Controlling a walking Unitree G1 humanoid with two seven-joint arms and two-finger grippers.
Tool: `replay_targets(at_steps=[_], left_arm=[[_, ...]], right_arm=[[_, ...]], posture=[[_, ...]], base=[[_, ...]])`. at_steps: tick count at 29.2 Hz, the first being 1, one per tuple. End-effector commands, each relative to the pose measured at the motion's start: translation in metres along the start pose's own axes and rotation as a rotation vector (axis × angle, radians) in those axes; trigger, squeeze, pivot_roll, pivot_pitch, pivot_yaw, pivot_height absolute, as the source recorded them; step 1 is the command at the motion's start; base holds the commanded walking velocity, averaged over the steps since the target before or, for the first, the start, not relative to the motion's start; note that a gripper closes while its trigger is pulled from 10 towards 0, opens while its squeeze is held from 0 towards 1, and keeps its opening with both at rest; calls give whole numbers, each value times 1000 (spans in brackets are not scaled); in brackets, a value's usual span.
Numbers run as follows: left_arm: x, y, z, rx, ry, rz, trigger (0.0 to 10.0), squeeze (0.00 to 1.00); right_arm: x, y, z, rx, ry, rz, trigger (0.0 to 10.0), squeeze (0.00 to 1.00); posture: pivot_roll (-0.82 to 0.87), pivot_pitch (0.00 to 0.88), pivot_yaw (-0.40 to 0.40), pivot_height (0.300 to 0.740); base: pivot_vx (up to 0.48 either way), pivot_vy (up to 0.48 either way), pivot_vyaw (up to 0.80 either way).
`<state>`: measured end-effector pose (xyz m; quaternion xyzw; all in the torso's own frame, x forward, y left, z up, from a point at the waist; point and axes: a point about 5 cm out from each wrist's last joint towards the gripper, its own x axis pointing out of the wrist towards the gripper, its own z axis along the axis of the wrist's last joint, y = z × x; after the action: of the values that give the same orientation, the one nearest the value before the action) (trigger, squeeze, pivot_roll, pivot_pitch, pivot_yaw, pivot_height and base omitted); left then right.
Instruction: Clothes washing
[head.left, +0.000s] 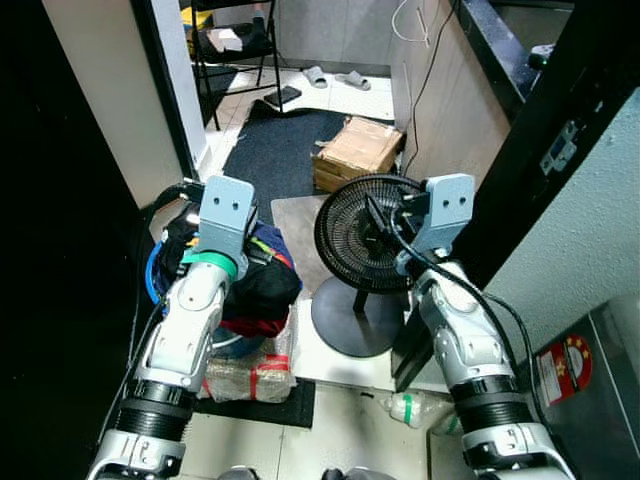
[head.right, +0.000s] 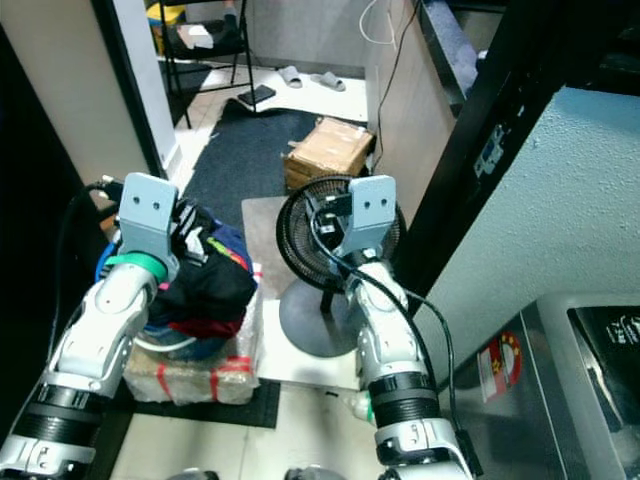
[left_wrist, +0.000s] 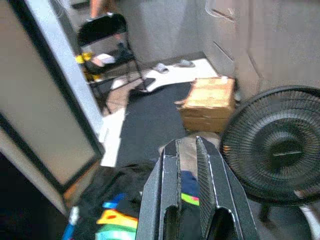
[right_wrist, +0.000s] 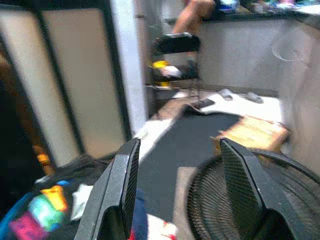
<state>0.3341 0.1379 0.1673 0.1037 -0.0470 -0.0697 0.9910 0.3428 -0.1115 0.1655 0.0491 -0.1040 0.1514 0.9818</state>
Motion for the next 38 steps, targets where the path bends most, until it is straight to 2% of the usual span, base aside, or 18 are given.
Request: replay_targets(at_steps=[1, 14, 38], left_arm=[[-1, -4, 0, 5, -2, -11, 10000, 0], [-1, -4, -1, 4, 2, -9, 10000, 0], [0, -4, -3, 6, 14, -7, 10000, 0]], right_arm=[[-1, -3, -1, -6, 8, -7, 10000, 0], [-1, -3, -1, -13, 9, -7, 10000, 0], [1, 3, -1, -11, 8, 31, 10000, 0]], posture=[[-3, 3, 17, 740], [-5, 2, 17, 740], [1, 0, 16, 740]], base=[[480, 0, 0], [335, 0, 0], [0, 0, 0]])
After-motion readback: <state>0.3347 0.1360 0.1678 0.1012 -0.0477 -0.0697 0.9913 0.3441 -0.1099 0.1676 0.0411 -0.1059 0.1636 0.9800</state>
